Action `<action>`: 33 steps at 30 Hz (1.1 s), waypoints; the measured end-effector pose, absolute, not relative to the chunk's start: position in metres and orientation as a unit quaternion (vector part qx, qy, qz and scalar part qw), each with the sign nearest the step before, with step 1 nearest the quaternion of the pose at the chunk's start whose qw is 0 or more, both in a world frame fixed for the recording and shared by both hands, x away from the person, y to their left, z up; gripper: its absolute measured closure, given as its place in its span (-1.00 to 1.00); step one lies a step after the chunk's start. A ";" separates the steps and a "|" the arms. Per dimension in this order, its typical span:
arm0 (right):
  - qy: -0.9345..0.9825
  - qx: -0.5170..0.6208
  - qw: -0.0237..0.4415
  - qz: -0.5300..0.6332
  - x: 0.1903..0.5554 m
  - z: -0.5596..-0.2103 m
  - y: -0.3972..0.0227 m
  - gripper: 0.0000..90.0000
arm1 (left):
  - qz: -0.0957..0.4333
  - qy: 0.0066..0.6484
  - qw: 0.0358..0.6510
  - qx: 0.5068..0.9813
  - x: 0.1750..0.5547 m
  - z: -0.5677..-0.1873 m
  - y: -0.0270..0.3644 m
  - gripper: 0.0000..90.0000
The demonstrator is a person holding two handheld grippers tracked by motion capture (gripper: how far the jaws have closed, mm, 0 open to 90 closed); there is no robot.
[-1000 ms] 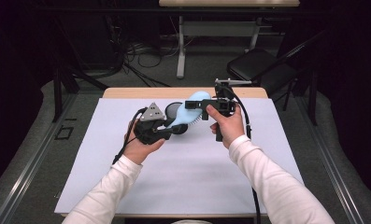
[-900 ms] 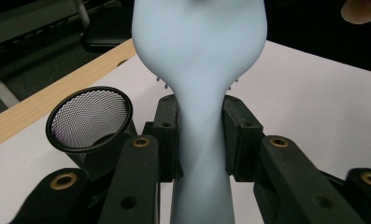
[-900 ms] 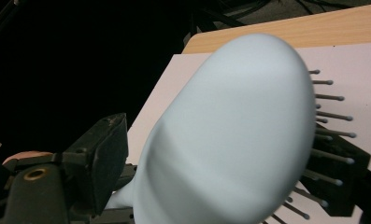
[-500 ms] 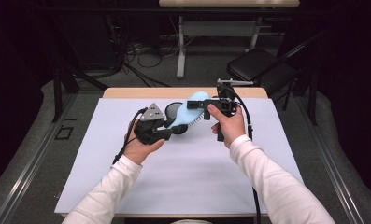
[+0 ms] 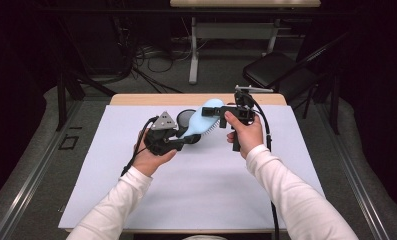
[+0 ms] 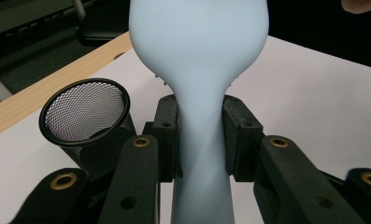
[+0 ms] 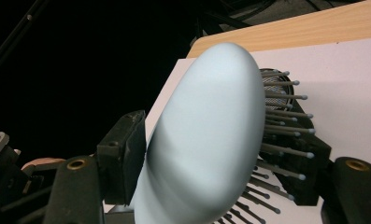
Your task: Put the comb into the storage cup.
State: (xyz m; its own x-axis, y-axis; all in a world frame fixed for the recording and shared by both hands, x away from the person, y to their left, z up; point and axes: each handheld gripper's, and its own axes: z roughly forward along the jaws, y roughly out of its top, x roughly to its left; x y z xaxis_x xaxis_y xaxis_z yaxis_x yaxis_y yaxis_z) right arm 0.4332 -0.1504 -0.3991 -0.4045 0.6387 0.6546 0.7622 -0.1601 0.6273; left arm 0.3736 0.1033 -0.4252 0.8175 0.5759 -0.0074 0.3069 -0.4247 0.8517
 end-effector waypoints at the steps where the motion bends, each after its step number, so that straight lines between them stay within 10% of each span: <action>1: -0.645 -0.542 0.057 -0.536 0.433 -0.399 -0.151 -0.28 | 0.145 0.265 0.465 0.832 0.374 -0.425 0.103 0.55; 33: -0.591 -0.560 0.098 -0.572 0.431 -0.407 -0.160 -0.03 | 0.143 0.261 0.461 0.836 0.374 -0.431 0.100 0.55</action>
State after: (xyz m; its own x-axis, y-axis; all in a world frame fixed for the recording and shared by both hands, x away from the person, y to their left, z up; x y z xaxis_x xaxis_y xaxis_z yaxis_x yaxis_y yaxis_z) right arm 0.4312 -0.1603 -0.4072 -0.3537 0.5509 0.7560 0.7740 -0.2814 0.5672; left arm 0.3740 0.1005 -0.4307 0.8229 0.5682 -0.0012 0.3046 -0.4393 0.8452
